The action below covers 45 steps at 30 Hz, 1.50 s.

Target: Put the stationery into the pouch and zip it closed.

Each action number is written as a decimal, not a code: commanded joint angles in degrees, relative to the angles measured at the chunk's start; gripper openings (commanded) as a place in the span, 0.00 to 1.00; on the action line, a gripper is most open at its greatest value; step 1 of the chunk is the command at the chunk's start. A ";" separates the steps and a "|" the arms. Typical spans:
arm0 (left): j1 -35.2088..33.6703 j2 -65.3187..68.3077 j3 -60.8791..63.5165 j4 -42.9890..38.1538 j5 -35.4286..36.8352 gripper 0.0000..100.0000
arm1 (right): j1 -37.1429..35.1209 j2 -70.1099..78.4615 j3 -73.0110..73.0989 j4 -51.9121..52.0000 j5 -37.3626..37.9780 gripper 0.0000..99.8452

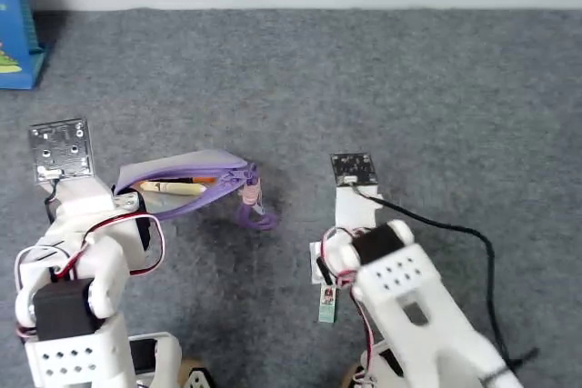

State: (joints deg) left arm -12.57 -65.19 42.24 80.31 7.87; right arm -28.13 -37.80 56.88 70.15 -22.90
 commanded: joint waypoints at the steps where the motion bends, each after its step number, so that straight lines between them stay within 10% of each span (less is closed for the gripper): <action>1: 0.00 -0.26 -1.10 0.18 0.44 0.01 | 0.31 6.46 -0.79 -2.42 -0.53 0.16; 23: 0.00 -0.26 0.40 -0.18 -0.70 0.01 | -9.63 15.08 -0.53 -9.10 -7.38 0.16; 29: 0.00 -0.26 0.40 -0.09 -0.70 0.01 | -9.54 14.46 -0.53 -8.75 -6.95 0.03; 45: 0.35 -0.26 -0.92 -0.26 -0.35 0.01 | -3.74 -2.95 -24.00 11.03 0.09 0.01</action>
State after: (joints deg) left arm -12.57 -65.89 43.30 80.31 7.78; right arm -32.44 -34.29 40.26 79.56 -24.04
